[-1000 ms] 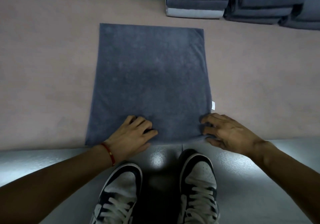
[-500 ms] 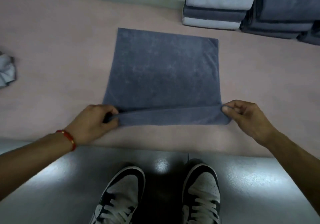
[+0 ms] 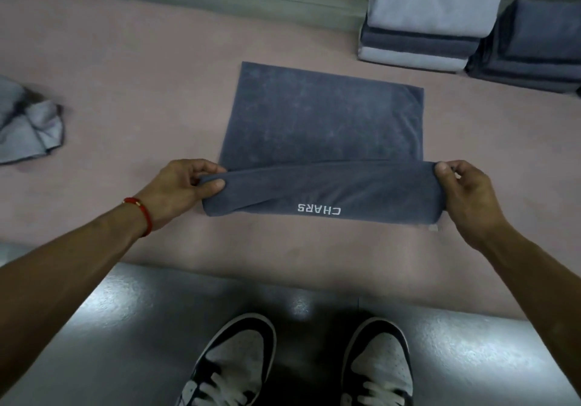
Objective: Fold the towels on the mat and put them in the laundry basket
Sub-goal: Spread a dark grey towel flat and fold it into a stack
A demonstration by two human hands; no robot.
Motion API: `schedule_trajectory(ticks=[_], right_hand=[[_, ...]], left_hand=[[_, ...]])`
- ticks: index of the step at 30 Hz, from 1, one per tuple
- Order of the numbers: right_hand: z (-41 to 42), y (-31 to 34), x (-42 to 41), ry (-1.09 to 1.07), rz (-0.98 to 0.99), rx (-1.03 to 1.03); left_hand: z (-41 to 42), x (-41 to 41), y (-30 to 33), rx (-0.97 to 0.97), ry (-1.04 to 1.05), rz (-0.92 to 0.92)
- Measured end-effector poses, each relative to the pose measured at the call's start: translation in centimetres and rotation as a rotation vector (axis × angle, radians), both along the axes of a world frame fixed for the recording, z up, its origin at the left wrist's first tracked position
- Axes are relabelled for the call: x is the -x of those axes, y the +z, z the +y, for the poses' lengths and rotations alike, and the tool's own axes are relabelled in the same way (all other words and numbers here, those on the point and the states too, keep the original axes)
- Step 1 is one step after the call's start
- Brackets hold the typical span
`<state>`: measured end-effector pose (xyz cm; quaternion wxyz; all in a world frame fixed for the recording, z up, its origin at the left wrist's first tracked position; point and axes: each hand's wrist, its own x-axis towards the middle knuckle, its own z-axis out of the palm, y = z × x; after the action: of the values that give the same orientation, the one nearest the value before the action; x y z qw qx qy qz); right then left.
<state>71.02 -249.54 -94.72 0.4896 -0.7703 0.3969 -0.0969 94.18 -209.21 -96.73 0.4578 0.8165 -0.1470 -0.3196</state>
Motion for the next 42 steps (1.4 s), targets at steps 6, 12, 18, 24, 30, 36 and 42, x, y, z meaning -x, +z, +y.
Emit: schedule_trajectory(ticks=[6,12,18,24,30,36,42], right_hand=[[0.0,0.1,0.1,0.03,0.056,-0.067],[0.9,-1.0,4.2,0.167,0.184,0.051],[2.1,-1.2,6.9,0.275,0.175,-0.071],[-1.2,1.4,1.6,0.133,0.032,-0.075],[-6.0,1.2,-6.3,0.092,0.04,0.027],[-8.1,-2.9,-10.4,0.06,0.203,0.293],[-8.2,-5.8,-11.0,-0.011,0.173,0.412]], left_hand=[[-1.3,-0.2,1.2,0.058,0.259,-0.026],[0.4,1.7,1.6,-0.155,-0.005,-0.194],[3.7,3.1,2.5,-0.097,-0.189,-0.041],[-1.3,-2.0,4.2,0.056,0.021,-0.122],[-7.6,-10.1,2.6,-0.067,0.074,-0.149],[-11.5,-14.3,-0.4,-0.335,0.088,-0.271],[-12.7,-14.3,-2.6,-0.406,0.162,-0.412]])
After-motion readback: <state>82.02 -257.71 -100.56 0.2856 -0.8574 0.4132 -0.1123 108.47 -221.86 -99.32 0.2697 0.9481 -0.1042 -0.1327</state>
